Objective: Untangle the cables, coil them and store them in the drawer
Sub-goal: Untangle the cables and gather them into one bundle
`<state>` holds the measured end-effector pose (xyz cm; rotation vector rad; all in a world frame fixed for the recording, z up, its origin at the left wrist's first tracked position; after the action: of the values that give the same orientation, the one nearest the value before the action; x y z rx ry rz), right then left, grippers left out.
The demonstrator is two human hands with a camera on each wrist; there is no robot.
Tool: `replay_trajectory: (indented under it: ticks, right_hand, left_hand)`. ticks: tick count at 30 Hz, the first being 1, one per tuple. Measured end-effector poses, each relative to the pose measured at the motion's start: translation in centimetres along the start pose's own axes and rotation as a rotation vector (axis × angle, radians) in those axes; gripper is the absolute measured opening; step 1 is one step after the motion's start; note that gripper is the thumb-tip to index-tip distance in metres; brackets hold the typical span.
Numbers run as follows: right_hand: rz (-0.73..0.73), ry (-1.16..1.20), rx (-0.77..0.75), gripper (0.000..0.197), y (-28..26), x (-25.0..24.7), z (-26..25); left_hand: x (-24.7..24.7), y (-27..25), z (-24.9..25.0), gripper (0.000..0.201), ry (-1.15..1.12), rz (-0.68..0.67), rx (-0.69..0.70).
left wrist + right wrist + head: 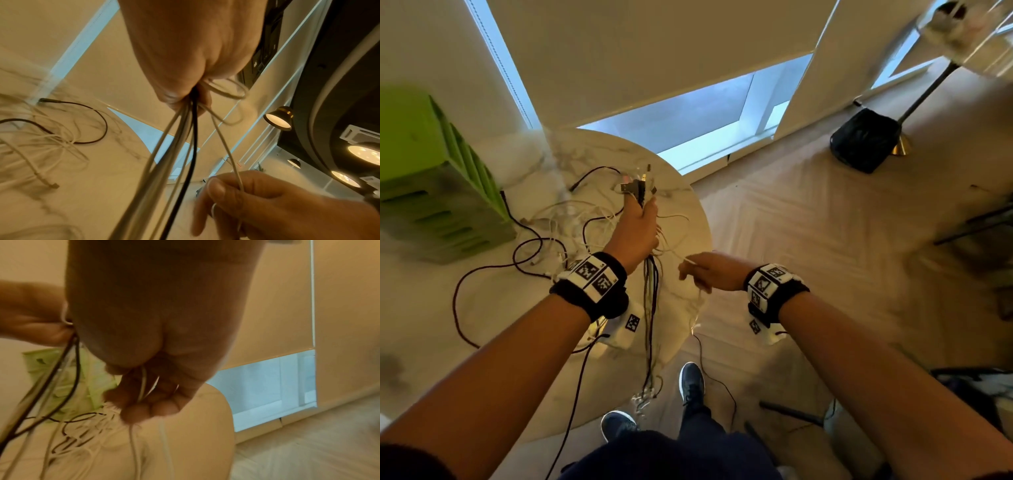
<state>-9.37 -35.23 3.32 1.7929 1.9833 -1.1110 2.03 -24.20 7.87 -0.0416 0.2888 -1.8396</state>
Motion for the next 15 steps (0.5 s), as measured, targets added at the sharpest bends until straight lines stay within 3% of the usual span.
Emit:
replay_trajectory:
  ticks: [2,4,7,9,10,12,15]
  right_hand:
    - [0.175,-0.084,-0.037,0.028,0.1,-2.5,1.9]
    - [0.201,-0.244,0.003,0.023,0.3,-3.8,5.2]
    - [-0.101,-0.548,0.270,0.032,-0.4,-2.9,10.8]
    - [-0.333,-0.737,0.387,0.067,-1.7,-2.1,12.5]
    - [-0.348,-0.755,0.379,0.087,-1.7,-2.1,12.2]
    - [-0.209,-0.626,0.230,0.107,0.0,-2.2,9.4]
    - [0.020,-0.295,-0.094,0.092,2.8,-2.2,2.0]
  left_hand:
    - [-1.1,0.5,-0.3,0.023,-0.076,0.052,-0.051]
    - [-2.1,1.1,-0.9,0.017,-0.152,0.103,-0.088]
    - [-3.4,1.6,-1.0,0.016,-0.194,0.138,-0.094]
    - [-3.9,1.5,-0.7,0.017,-0.199,0.135,-0.085]
    - [-4.1,1.4,-0.6,0.014,-0.202,0.134,-0.085]
    - [-4.1,1.0,-0.4,0.013,-0.205,0.137,-0.096]
    - [-3.6,0.5,-0.3,0.012,-0.219,0.138,-0.114]
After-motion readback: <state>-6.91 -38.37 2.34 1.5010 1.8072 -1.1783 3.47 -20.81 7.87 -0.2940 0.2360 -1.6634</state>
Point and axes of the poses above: each hand's wrist, its own y-axis towards the middle knuckle, its own x-axis out of the palm, z = x × y, the point moved 8 cm from there along y, towards the middle knuckle, and after that the axes turned 12 degrees about z, right-handed, at the moved point
